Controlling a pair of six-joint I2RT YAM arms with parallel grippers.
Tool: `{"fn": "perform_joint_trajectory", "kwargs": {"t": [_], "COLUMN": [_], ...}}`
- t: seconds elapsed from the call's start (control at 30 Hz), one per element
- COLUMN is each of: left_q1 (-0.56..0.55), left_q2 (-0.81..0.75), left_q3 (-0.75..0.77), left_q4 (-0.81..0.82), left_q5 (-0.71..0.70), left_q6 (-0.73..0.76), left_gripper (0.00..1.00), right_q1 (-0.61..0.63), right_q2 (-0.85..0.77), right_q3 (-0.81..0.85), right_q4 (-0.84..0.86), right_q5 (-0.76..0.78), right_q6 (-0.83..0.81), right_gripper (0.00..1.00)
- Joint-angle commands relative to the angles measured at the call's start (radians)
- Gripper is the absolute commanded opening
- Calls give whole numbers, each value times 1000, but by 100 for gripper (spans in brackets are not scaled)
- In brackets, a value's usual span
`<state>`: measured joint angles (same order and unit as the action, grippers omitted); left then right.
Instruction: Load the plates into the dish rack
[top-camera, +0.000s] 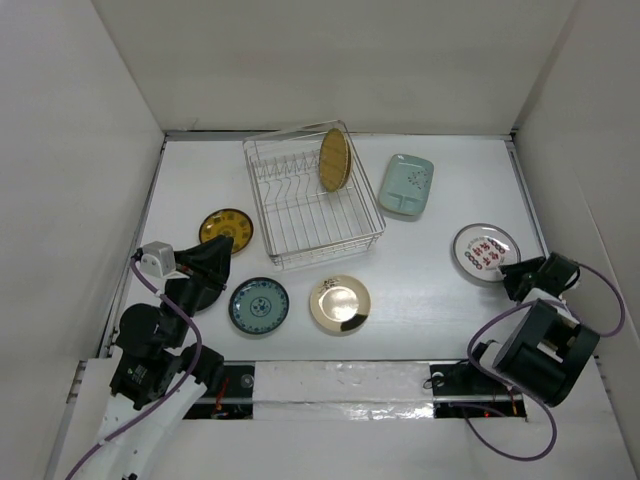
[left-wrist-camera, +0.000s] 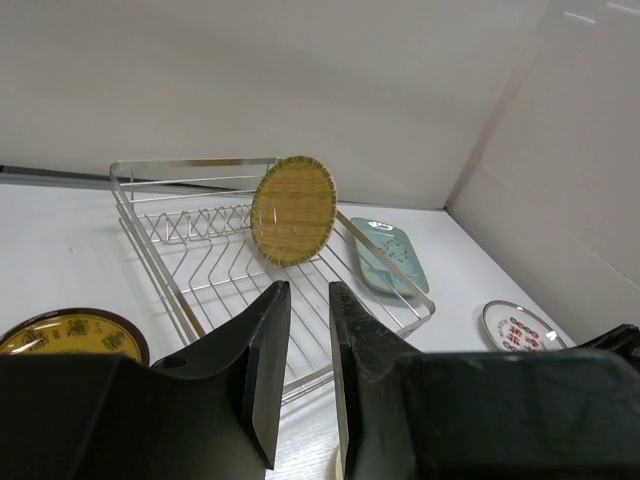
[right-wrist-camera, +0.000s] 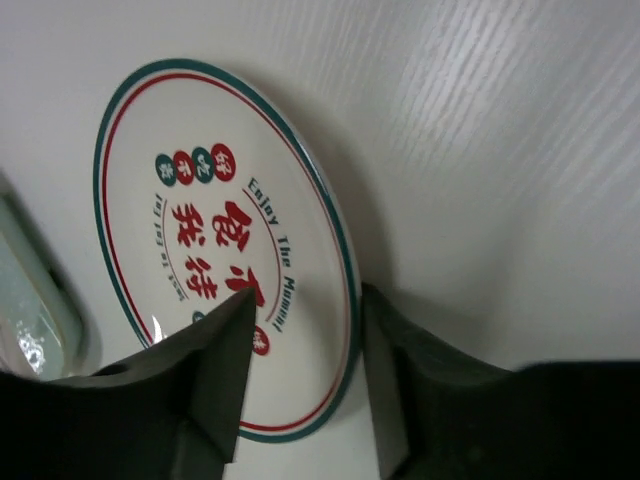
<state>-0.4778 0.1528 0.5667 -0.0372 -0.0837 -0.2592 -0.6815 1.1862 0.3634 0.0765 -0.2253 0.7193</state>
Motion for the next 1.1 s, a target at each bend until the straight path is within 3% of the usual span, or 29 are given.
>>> {"fn": "perform_joint_trajectory", "kwargs": {"t": [0.0, 0.03, 0.17, 0.2, 0.4, 0.5, 0.6, 0.67, 0.83, 0.93, 0.97, 1.0, 1.07], "left_q1": [-7, -7, -7, -7, -7, -7, -7, -7, -7, -7, -7, -7, -7], "left_q2": [-13, -13, -7, -4, 7, 14, 21, 25, 33, 40, 42, 44, 47], "left_q3": [9, 9, 9, 9, 9, 7, 7, 9, 9, 10, 12, 12, 12], "left_q4": [16, 14, 14, 14, 16, 17, 17, 17, 14, 11, 10, 8, 2], "left_q5": [-4, -5, -5, -2, -2, -2, -5, -7, -30, -41, -45, -56, -68], "left_q6": [6, 8, 5, 6, 6, 6, 8, 8, 6, 3, 5, 3, 2], "left_gripper": [20, 20, 20, 20, 20, 20, 20, 20, 21, 23, 23, 23, 23], "right_q1": [-3, -3, -3, -3, 66, 210, 383, 482, 928, 1144, 1175, 1201, 1263], "right_q2": [49, 68, 46, 32, -271, -396, -408, -369, -183, 57, 199, 269, 395], "right_q3": [8, 12, -12, -18, 5, 83, 231, 369, 687, 978, 1059, 1223, 1368], "right_q4": [54, 58, 104, 109, 65, 2, -37, -52, -73, -178, -214, -295, -374], "right_q5": [-78, -85, -74, -66, 12, 131, 271, 375, 637, 819, 846, 856, 886], "right_q6": [25, 26, 51, 58, 68, 55, 20, -17, -239, -401, -425, -440, -468], "right_gripper": [46, 41, 4, 0, 0, 0, 0, 0, 0, 0, 0, 0, 0]}}
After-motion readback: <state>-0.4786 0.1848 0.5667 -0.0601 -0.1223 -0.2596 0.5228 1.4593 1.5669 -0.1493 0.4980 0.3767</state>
